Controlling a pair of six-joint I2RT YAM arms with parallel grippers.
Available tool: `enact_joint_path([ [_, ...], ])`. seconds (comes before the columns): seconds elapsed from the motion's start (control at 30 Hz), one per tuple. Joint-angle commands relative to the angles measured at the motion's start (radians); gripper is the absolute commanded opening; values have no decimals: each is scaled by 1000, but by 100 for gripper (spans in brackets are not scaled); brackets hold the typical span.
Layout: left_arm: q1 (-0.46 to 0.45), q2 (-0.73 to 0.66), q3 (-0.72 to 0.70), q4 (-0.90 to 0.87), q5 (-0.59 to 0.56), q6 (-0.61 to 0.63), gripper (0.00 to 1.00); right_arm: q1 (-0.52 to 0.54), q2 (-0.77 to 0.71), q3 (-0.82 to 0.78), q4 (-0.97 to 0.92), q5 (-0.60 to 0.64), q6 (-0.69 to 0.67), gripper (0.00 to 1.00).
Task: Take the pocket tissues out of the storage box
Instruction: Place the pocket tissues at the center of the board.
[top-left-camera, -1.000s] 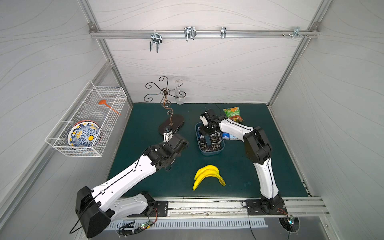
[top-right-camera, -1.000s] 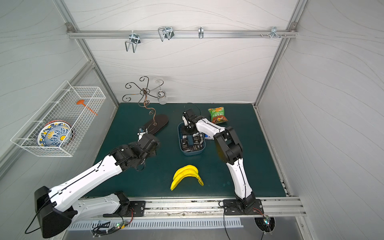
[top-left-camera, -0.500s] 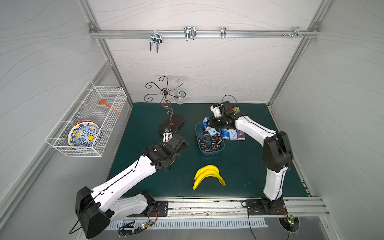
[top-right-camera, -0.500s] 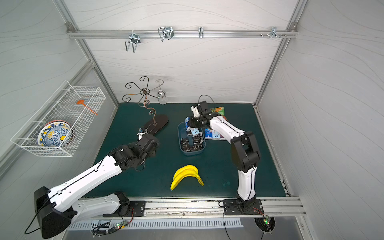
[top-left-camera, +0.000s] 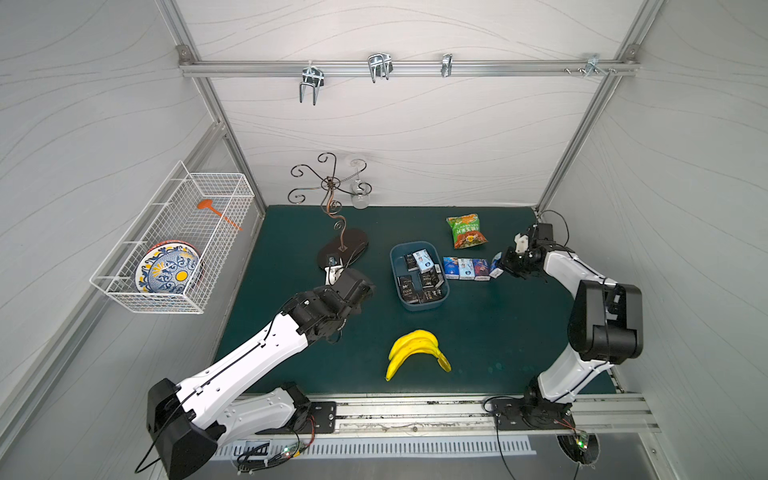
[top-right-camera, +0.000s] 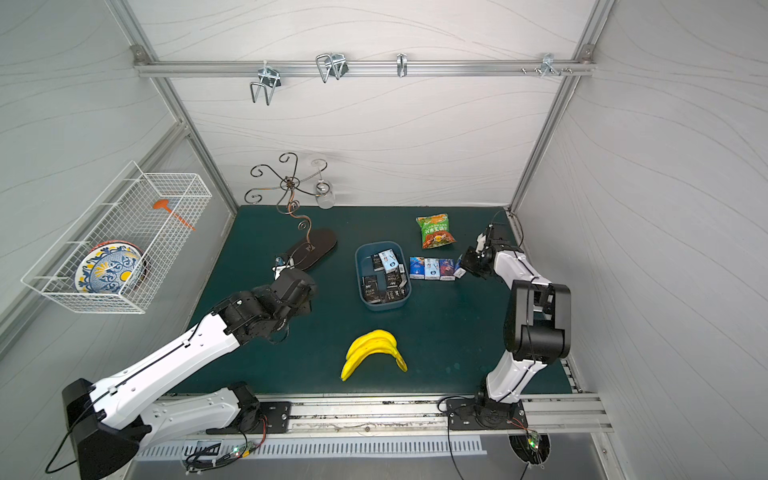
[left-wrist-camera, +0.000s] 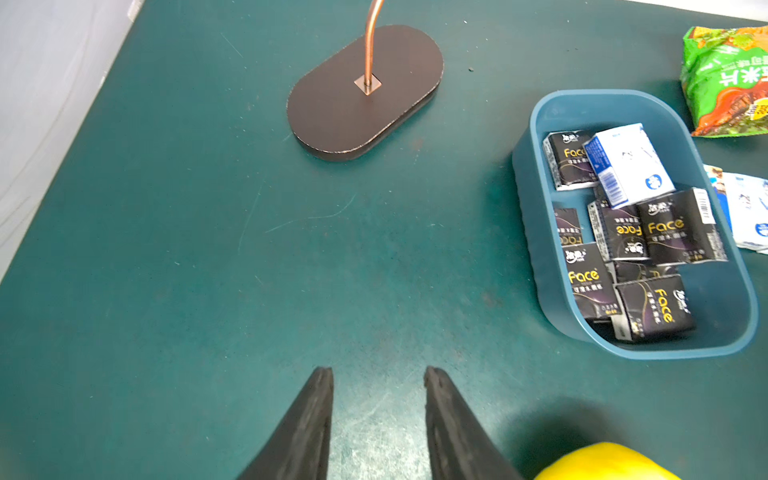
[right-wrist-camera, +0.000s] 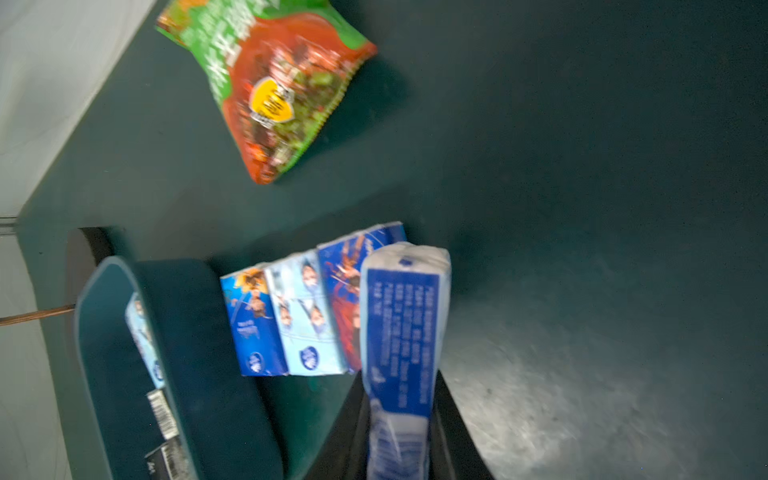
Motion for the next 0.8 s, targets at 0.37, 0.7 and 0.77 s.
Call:
enact_joint_path([
  [0.37, -11, -4, 74, 15, 42, 27, 40, -71, -11, -129, 35, 25, -31, 25],
  [0.7, -30, 31, 105, 14, 56, 32, 40, -130, -97, -153, 7, 97, -4, 43],
  [0.77, -31, 32, 108, 14, 53, 34, 40, -130, -120, -151, -8, 127, -7, 46],
])
